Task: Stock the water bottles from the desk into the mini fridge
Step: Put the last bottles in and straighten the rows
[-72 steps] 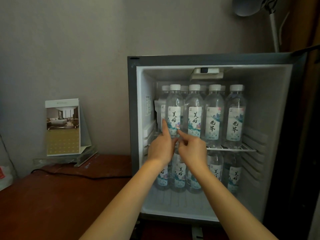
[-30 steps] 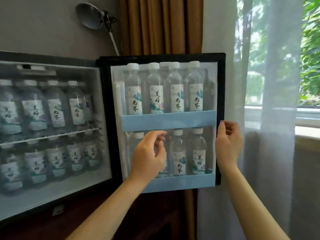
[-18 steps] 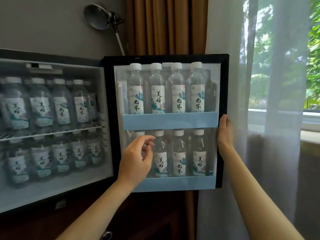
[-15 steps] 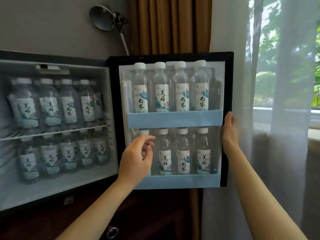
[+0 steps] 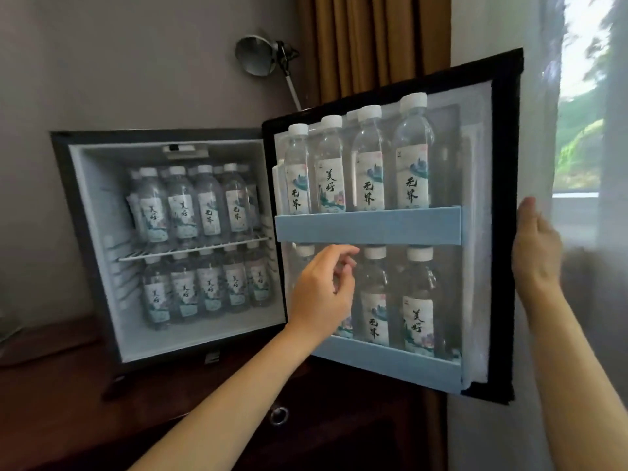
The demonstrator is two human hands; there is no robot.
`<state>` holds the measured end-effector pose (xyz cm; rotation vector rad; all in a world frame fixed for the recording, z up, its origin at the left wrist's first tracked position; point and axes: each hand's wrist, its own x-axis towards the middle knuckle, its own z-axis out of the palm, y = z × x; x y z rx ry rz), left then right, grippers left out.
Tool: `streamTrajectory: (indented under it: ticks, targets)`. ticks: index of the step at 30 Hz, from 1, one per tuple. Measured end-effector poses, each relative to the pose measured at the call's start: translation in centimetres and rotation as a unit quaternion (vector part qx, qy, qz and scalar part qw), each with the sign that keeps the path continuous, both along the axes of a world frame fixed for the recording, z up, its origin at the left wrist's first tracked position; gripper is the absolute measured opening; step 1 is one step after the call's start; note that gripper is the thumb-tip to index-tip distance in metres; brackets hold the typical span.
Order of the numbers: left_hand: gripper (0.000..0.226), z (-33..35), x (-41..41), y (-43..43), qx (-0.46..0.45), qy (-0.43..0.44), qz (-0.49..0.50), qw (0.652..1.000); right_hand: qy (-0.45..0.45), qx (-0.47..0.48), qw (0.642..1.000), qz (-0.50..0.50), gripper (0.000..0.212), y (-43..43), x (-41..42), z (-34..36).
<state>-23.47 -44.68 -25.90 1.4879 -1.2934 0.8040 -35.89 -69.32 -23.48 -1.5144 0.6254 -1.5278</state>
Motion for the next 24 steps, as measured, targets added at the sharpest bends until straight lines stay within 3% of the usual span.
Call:
streamTrajectory:
  ticks: [2,8,12,15,17,24]
  targets:
    - [0.023,0.4,-0.4,0.7,-0.023,-0.005,0.014,1.0,-0.019,-0.025,0.999,0.031,0.042,2.0,-0.6,0.7]
    - [0.022,2.3,-1.9,3.5,-0.137,-0.047,0.047,0.988,-0.084,-0.188,0.971,0.12,0.044,8.1,-2.3,2.7]
    - [0.018,3.3,-3.0,5.7,-0.177,-0.071,0.05,0.98,-0.095,-0.225,0.946,0.212,0.02,11.5,-2.5,3.6]
    - [0.025,3.5,-3.9,7.2,-0.186,-0.074,0.056,0.978,-0.103,-0.266,0.923,0.259,0.055,14.6,-2.5,3.9]
    - [0.028,3.7,-4.5,8.3,-0.193,-0.084,0.058,0.976,-0.107,-0.289,0.906,0.292,0.068,17.1,-2.1,4.0]
    - [0.031,3.1,-4.0,14.5,-0.21,-0.188,0.108,0.953,-0.146,-0.328,0.858,0.368,0.079,27.7,2.3,4.1]
